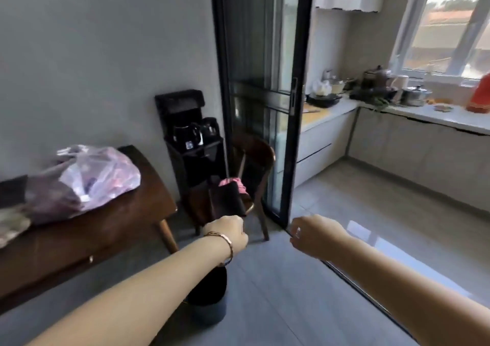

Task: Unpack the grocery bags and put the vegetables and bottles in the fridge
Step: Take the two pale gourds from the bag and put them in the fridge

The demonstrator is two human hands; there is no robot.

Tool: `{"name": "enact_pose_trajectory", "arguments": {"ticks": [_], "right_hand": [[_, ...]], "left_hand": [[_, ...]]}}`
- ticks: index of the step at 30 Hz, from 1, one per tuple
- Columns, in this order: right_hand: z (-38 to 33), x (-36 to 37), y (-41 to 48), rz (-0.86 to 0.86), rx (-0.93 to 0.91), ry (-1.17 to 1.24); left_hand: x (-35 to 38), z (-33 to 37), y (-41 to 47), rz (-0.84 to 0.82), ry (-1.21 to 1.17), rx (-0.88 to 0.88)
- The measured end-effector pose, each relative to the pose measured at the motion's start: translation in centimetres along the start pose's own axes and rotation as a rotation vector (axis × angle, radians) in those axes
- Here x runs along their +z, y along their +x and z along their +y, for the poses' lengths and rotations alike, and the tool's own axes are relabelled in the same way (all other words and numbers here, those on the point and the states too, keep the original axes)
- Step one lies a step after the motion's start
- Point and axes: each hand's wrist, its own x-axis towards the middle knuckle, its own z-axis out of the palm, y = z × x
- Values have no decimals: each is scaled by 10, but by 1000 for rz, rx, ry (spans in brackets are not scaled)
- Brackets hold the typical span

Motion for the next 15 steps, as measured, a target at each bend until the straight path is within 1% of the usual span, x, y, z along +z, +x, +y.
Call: {"name": "enact_pose_trajectory", "arguments": {"ticks": [3, 6, 10, 15], "right_hand": [[-84, -5, 67, -52, -113, 41], [-158, -7, 127, -83, -244, 45], [-243, 2, 202, -56, -382, 37], [-331, 15, 294, -103, -543, 21]], "left_hand": [[-20, -96, 18, 17, -22, -134], [-39, -176, 34, 57, -46, -273], [-52, -266, 58, 97, -75, -446], [-59, -363, 91, 115, -126, -639]]}}
